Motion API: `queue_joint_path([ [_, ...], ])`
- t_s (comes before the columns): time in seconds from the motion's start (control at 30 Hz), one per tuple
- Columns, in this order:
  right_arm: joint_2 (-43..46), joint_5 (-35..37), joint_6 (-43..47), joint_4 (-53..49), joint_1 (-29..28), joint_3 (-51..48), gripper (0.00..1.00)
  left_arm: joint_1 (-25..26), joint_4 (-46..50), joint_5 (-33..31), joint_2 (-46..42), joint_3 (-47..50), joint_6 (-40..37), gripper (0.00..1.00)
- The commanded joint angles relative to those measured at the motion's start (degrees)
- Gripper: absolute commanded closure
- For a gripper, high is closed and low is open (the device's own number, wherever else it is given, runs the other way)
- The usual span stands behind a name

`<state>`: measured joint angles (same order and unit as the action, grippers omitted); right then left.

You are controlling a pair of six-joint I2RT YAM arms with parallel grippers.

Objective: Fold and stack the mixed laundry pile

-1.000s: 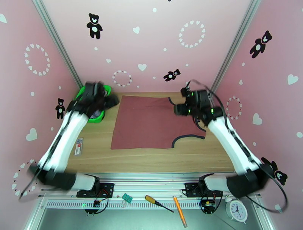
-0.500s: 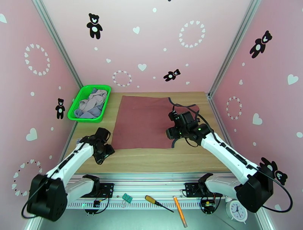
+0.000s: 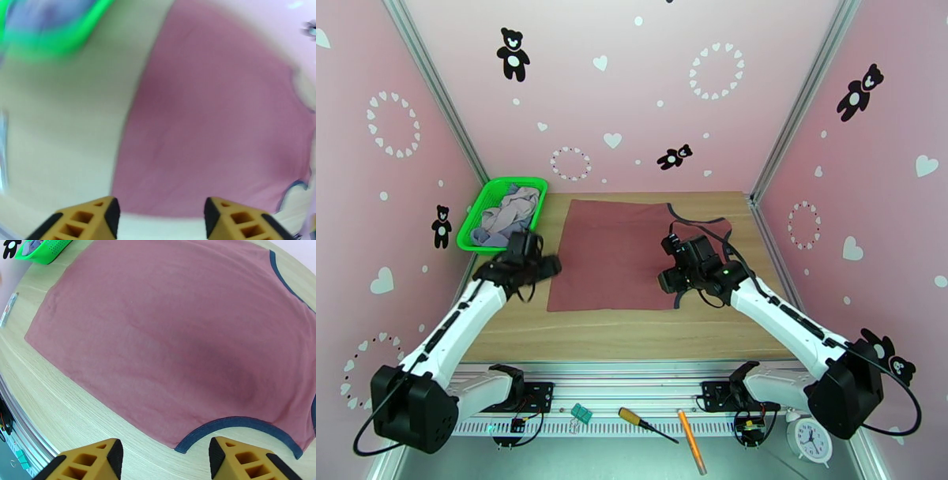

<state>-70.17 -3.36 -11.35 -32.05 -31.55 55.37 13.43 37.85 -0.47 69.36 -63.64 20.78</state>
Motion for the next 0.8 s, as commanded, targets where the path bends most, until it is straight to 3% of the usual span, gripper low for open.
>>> queue_joint_path([
  [0.0,2.55,-2.63,3.05,2.75,-0.30,-0.75,0.38,0.72,-0.22,6.53,6.15,-10.78,-19.91,0.32],
  [0.07,3.25,-4.07,4.23,3.88,-0.34,-0.88,0.38,0.73,9.55,10.52,12.43,-19.31,-32.68,0.34],
  [0.17,4.08,-4.80,5.41,5.04,-0.31,-0.82,0.38,1.39,23.59,7.84,21.09,-27.59,-49.56,0.41],
  [0.23,4.48,-4.90,5.79,5.58,-0.31,-0.71,0.38,2.21,24.61,2.22,22.59,-22.93,-59.45,0.44],
  [0.33,5.17,-4.91,6.15,6.19,-0.29,-0.88,0.38,4.84,16.42,-5.00,18.47,-7.77,-68.20,0.44],
  [0.53,5.85,-3.90,7.11,6.18,-0.33,-1.67,0.33,9.26,9.98,-8.16,8.45,8.98,-71.39,0.44],
  [0.77,5.12,-4.68,7.14,5.94,-0.33,-1.67,0.33,10.08,9.31,-7.73,5.95,16.53,-76.11,0.44],
])
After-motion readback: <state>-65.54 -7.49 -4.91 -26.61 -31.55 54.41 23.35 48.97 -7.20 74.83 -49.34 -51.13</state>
